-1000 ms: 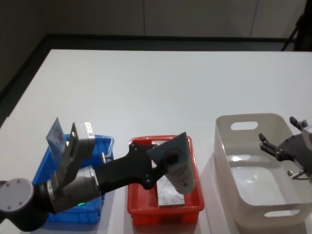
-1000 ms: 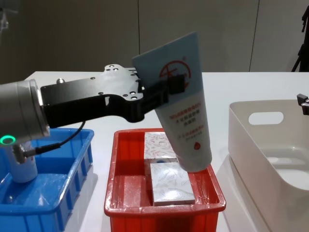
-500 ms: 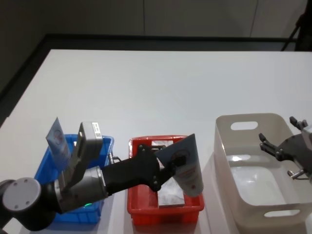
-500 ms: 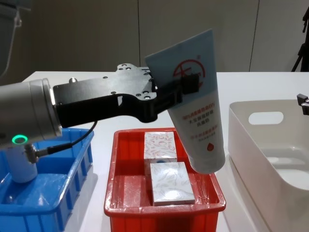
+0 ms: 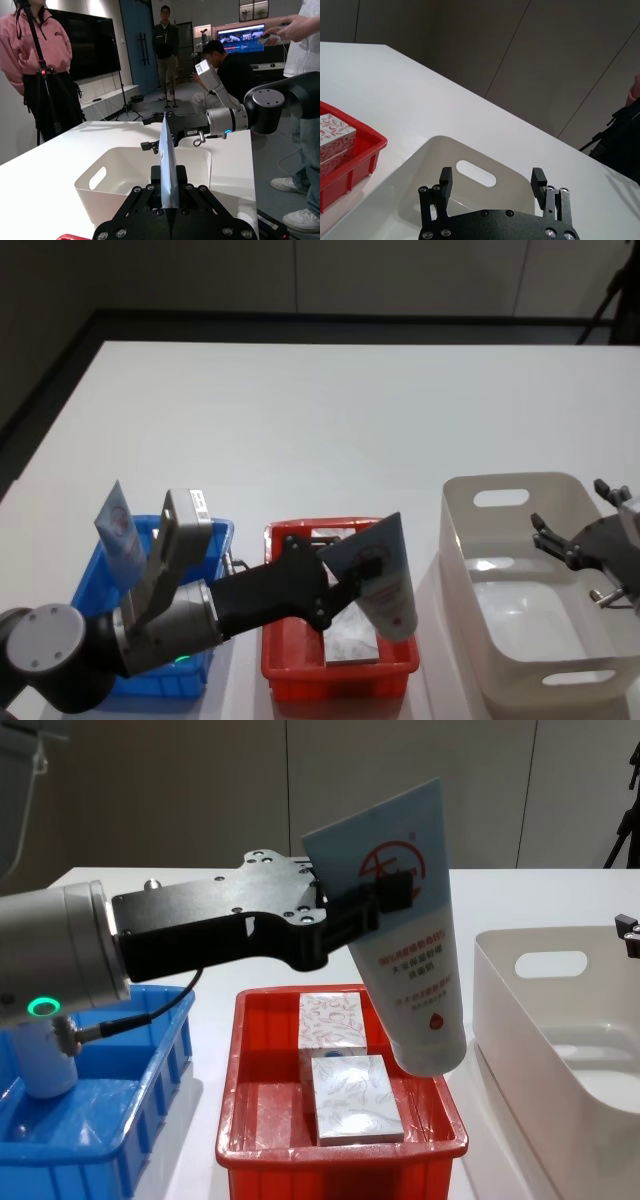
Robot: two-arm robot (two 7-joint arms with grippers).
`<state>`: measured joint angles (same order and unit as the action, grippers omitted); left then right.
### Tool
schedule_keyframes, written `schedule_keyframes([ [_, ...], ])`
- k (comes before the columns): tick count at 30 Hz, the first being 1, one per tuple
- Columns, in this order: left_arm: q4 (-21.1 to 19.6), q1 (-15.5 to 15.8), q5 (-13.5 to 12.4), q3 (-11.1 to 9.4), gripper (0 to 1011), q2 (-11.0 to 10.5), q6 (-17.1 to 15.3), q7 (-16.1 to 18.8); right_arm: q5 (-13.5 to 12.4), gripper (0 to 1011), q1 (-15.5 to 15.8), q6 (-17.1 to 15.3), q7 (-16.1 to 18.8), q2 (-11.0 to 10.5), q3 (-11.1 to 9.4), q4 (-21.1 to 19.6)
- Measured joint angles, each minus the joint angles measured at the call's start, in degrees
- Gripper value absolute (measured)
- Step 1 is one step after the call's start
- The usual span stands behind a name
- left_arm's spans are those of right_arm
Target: Bimanual collaborative sorting of washing and personal care products
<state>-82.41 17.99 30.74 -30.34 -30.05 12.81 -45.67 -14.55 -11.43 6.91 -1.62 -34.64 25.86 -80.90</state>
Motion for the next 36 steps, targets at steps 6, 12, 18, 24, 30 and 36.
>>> schedule_keyframes([
  [6, 0.0, 0.0, 0.0, 0.0, 169, 0.0, 0.0, -0.1, 0.0, 1001, 0.0, 0.0, 0.0, 0.0, 0.0, 0.0],
  [12, 0.0, 0.0, 0.0, 0.1, 169, -0.1, 0.0, -0.1, 0.0, 1001, 0.0, 0.0, 0.0, 0.0, 0.0, 0.0],
  [18, 0.0, -0.1, 0.0, 0.1, 169, -0.1, 0.0, -0.1, 0.0, 1001, 0.0, 0.0, 0.0, 0.0, 0.0, 0.0],
  [24, 0.0, -0.1, 0.0, 0.1, 169, -0.1, 0.0, -0.1, 0.0, 1001, 0.0, 0.0, 0.0, 0.0, 0.0, 0.0],
  [30, 0.0, -0.1, 0.0, 0.1, 169, -0.1, -0.1, -0.1, 0.0, 1001, 0.0, 0.0, 0.0, 0.0, 0.0, 0.0],
  [36, 0.0, -0.1, 0.0, 0.1, 169, -0.1, 0.0, -0.1, 0.0, 1001, 0.9, 0.7, 1.7, -0.2, -0.9, -0.6],
])
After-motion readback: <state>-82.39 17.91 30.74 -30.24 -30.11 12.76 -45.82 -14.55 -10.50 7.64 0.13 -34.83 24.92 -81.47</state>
